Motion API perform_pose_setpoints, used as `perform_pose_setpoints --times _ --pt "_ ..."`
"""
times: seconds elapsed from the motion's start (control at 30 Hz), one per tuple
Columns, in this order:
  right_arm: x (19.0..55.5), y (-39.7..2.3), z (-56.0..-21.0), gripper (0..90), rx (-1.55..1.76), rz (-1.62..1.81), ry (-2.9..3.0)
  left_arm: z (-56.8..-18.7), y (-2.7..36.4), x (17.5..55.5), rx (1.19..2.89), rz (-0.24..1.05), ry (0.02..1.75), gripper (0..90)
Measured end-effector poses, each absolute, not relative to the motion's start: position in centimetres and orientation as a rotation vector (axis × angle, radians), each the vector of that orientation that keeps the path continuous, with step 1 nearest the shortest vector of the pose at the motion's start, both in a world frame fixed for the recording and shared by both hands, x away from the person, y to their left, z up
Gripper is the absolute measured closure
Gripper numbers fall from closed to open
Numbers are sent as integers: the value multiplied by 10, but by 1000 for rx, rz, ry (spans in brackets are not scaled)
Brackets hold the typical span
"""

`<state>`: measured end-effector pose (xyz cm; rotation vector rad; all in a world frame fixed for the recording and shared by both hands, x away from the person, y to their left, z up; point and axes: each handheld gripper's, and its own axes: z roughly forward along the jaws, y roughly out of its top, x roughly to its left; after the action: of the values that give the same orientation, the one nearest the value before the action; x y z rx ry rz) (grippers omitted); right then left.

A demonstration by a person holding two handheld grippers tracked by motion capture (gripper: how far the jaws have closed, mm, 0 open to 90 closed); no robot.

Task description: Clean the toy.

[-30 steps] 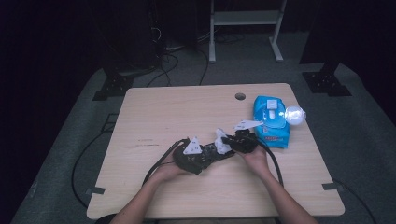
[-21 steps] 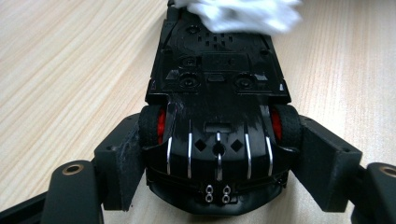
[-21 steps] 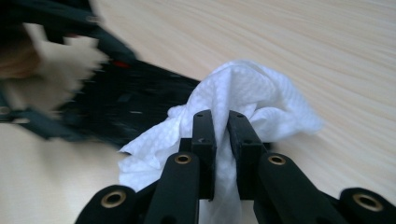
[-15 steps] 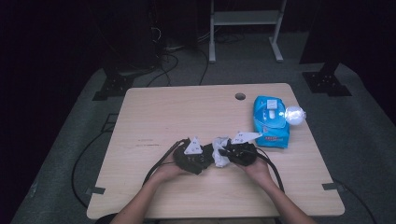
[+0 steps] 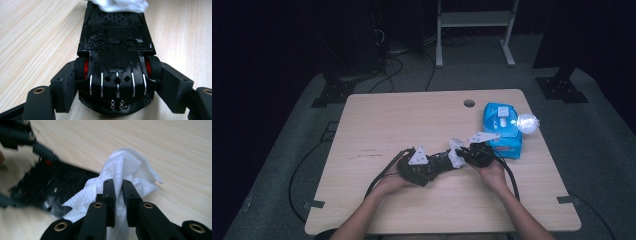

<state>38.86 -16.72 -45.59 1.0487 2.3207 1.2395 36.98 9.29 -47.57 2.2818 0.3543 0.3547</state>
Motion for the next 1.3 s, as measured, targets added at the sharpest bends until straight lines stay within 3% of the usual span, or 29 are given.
perform_pose_setpoints --times 0.23,0.73,1.3 --pt "405 -164 -458 817 1099 1251 2288 -475 94 370 2267 351 356 246" --pt "365 -193 -457 817 1025 1169 2377 -475 93 370 2279 351 358 246" --pt "366 -113 -454 817 872 1337 2480 -474 92 371 2288 360 350 246"
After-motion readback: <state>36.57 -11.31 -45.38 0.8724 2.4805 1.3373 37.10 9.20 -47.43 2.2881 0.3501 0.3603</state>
